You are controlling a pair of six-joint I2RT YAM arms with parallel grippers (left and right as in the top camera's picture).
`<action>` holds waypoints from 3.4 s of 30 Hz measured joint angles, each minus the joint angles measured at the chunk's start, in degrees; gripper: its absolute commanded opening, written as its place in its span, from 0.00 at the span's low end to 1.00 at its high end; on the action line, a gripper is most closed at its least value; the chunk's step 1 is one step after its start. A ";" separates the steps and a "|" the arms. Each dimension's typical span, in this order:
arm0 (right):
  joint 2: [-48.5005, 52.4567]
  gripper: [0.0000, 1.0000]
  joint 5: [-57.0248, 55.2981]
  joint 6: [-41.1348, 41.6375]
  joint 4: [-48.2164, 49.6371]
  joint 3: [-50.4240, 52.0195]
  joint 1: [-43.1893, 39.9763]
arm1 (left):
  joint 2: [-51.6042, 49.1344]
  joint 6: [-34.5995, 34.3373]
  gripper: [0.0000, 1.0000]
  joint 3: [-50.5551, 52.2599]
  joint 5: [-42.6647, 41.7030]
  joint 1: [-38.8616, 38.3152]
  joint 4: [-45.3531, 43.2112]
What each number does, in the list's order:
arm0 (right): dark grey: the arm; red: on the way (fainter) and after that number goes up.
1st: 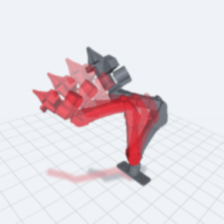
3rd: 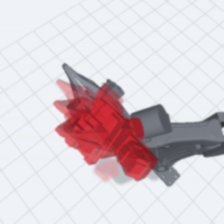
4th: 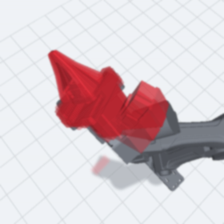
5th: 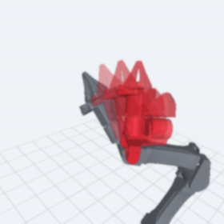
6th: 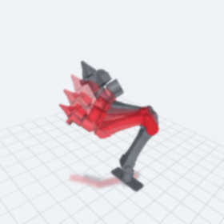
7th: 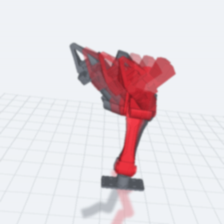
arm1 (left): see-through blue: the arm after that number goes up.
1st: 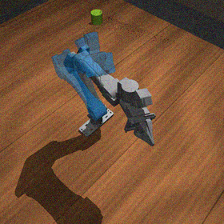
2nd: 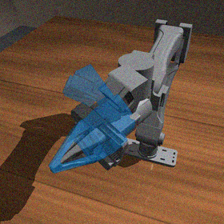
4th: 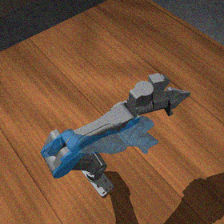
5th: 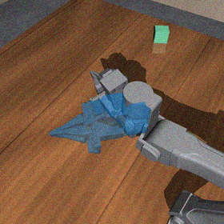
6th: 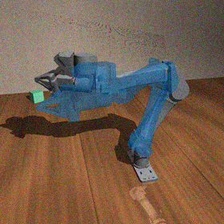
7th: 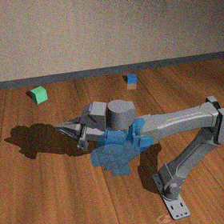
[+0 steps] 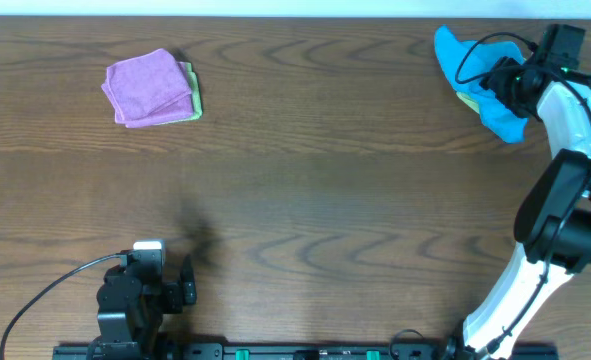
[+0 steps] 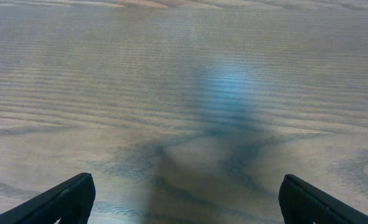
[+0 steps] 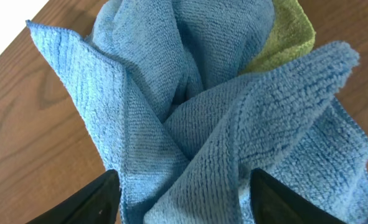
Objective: Fold the cloth
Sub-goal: 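Lower the right gripper onto the blue cloth and pinch it, then lift the blue cloth and drag it to the table center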
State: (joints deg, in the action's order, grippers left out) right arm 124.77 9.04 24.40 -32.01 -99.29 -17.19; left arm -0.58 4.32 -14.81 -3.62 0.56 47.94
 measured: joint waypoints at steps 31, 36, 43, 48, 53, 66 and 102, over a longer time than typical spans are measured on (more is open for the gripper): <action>-3.58 0.01 6.10 -10.03 -1.22 0.00 0.74 | 0.00 0.00 0.95 0.00 0.00 0.00 0.00; -14.36 0.01 6.69 -14.53 -7.13 -0.04 2.43 | 0.00 0.02 0.95 0.00 0.00 0.00 0.02; -25.49 0.01 7.02 -21.18 -20.00 -0.66 6.45 | 0.00 0.00 0.95 0.00 0.00 0.00 0.02; -29.44 0.01 6.91 -25.24 -29.38 -0.66 10.16 | 0.00 0.02 0.95 0.00 0.00 0.00 0.02; -35.60 0.01 6.82 -27.74 -35.36 -0.63 15.02 | 0.00 0.02 0.95 0.00 0.00 0.00 0.04; -50.27 0.01 6.97 -23.74 -44.78 -0.68 44.85 | 0.00 0.00 0.96 -0.02 0.02 0.00 0.46; -35.08 0.43 -10.80 -27.65 -25.86 -0.66 45.81 | 0.00 0.00 0.96 -0.02 0.02 0.00 0.39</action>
State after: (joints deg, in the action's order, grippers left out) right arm 89.69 -1.76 -3.25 -57.87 -99.94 28.62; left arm -0.58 4.32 -14.83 -3.60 0.56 48.34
